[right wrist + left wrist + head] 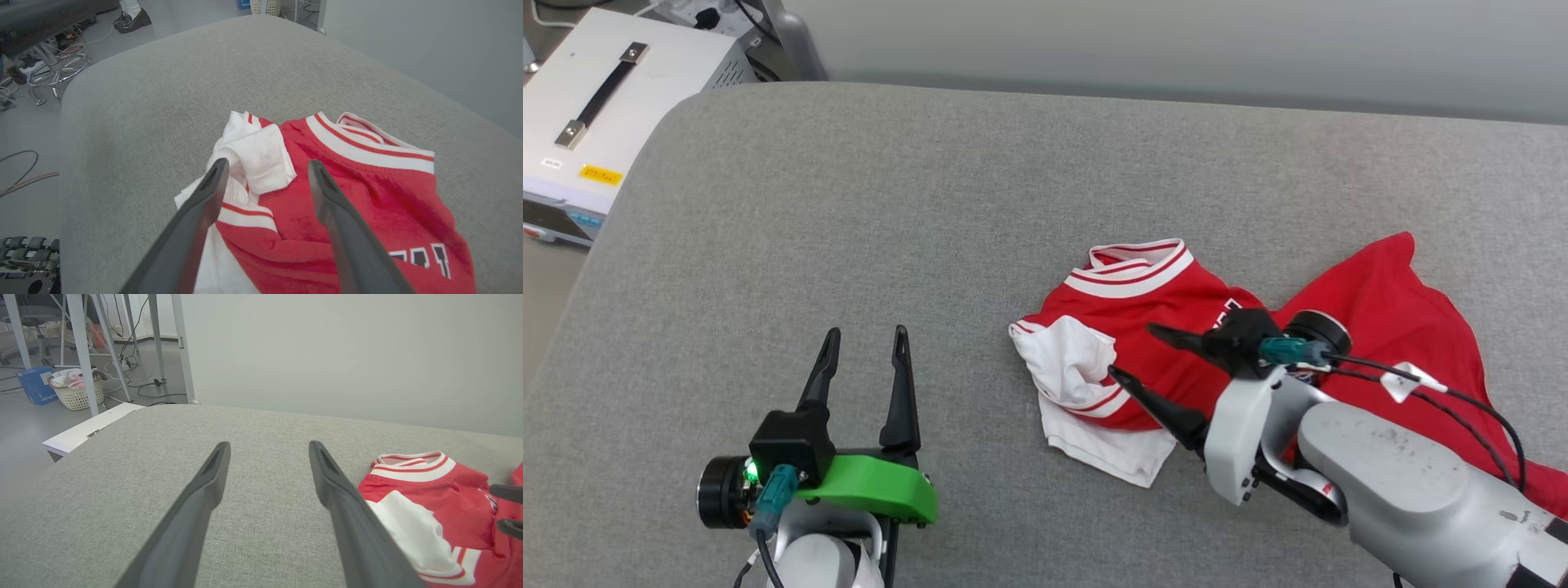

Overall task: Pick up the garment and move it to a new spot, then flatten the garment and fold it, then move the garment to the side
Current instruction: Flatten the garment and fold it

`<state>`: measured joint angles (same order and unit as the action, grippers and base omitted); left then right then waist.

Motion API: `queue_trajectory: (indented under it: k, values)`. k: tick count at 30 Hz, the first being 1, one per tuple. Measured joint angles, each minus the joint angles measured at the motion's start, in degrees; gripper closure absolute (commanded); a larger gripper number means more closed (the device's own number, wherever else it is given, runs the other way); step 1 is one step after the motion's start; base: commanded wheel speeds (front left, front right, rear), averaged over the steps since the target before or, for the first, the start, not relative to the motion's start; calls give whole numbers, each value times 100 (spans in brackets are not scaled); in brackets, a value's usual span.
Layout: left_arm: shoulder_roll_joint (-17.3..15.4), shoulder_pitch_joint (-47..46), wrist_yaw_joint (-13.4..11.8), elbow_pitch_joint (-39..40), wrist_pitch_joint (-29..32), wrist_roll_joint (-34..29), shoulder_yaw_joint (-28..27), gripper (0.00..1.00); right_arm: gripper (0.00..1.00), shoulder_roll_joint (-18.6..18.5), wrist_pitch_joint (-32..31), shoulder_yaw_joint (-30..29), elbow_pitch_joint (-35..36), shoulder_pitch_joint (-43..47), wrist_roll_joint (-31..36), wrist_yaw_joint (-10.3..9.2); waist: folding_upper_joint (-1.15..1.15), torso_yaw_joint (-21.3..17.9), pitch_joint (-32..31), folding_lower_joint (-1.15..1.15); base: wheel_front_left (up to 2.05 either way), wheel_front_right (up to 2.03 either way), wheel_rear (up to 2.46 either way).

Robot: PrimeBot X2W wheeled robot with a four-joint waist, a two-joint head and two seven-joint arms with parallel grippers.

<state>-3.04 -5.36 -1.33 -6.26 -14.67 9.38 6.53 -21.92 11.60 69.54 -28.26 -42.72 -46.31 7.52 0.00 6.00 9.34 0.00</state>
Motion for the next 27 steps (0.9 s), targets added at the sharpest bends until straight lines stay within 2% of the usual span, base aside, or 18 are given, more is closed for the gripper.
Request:
queue_trajectory:
  k: [5, 9, 13, 17, 22, 27]
  values:
    - [0, 135, 8, 36, 0, -56, -98, 0, 0, -278, 280, -1087, 291, 523, 381, 1, 0, -110, -166, 0, 0, 0, 0]
    - [1, 173, 30, 82, 0, -129, -171, 0, 0, -304, 288, -2646, 775, 1202, 1138, 0, 0, -237, -251, 0, 0, 0, 0]
    - [1, 179, 108, 131, 0, -221, -260, 0, 0, -7, 308, -4159, 1406, 2159, 2108, 0, 0, -366, -324, 0, 0, 0, 0]
    - [1, 176, 278, 160, 0, -345, -325, 0, 0, 417, 313, -5276, 1967, 3053, 2948, 0, 0, -476, -399, 0, 0, 0, 0]
    - [-80, 30, 625, 225, 0, -369, -310, 0, 0, 892, 313, -6068, 2404, 3774, 3449, 0, 0, -554, -477, 0, 0, 0, 0]
    - [-504, -478, 835, 67, 0, -376, 218, 0, 0, 1101, 313, -6357, 2546, 4170, 3667, 0, 0, -601, -535, 0, 0, 0, 0]
